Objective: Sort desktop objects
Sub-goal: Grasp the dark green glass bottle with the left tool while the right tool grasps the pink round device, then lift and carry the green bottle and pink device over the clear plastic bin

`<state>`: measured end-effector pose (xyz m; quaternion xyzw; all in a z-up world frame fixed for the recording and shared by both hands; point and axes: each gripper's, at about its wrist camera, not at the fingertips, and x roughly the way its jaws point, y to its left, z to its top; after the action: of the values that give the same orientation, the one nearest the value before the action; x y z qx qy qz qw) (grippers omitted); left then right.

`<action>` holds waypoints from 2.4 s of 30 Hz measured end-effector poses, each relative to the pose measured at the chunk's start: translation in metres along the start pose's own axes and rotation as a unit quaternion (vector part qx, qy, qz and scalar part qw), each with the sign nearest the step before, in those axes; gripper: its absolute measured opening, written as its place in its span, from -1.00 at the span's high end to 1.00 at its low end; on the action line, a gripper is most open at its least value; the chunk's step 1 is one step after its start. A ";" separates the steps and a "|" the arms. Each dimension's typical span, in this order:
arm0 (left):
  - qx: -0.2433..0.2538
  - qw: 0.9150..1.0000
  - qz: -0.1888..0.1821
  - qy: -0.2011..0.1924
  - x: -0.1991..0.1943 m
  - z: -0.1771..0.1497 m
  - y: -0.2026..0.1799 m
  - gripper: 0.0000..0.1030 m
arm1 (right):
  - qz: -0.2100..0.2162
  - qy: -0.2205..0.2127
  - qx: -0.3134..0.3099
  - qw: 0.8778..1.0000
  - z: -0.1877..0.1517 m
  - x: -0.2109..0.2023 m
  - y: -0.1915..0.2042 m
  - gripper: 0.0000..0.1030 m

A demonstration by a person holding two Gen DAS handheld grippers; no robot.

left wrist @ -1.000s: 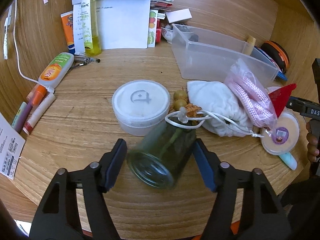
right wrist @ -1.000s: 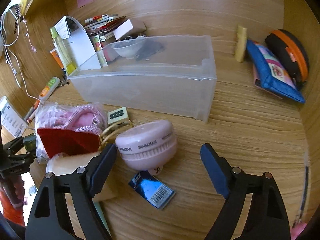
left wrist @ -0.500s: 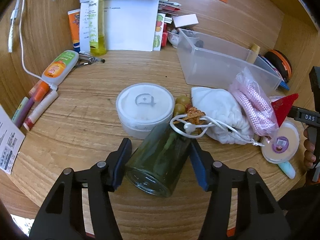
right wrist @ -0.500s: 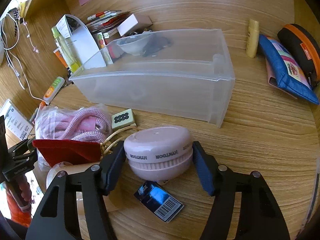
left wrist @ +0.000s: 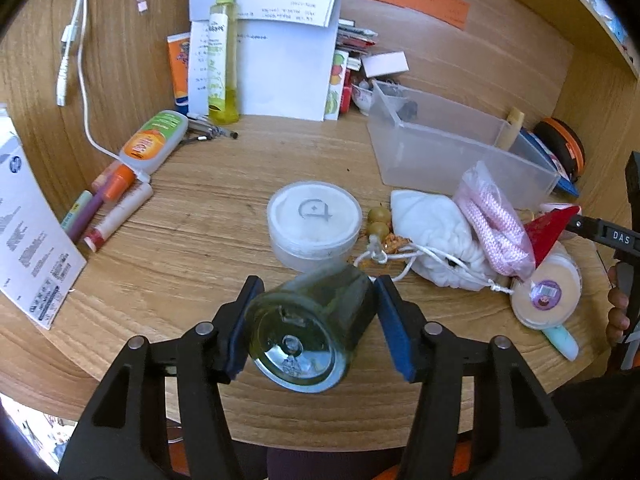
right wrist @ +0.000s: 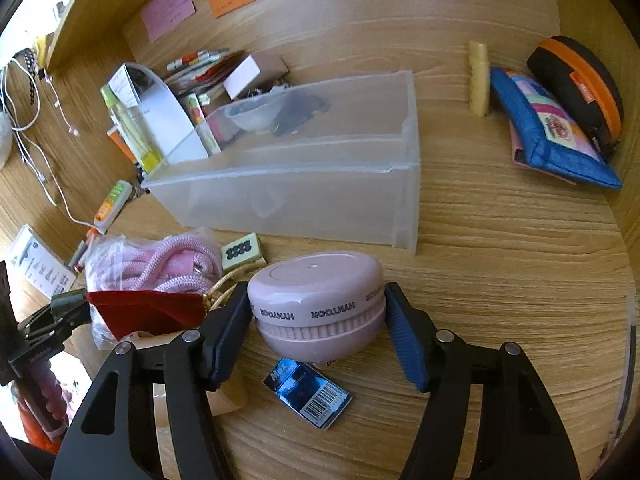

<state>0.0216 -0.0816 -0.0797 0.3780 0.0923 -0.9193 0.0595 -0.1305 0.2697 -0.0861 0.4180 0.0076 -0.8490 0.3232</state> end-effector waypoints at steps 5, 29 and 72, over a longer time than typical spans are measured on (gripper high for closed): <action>-0.013 1.000 -0.007 -0.012 -0.009 0.007 0.006 0.10 | -0.001 -0.012 -0.002 1.000 0.004 -0.008 0.000 -0.20; 0.019 0.996 -0.030 -0.083 -0.043 0.055 -0.032 0.21 | 0.013 -0.071 -0.032 0.997 0.036 -0.039 0.015 -0.20; 0.087 0.993 -0.076 0.039 0.118 0.198 -0.109 0.21 | 0.016 -0.032 -0.053 0.998 0.135 0.061 0.016 -0.20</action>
<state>-0.2168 -0.0223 -0.0119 0.4096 0.0426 -0.9100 -0.0470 -0.2436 0.1855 -0.0372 0.3728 0.0356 -0.8549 0.3589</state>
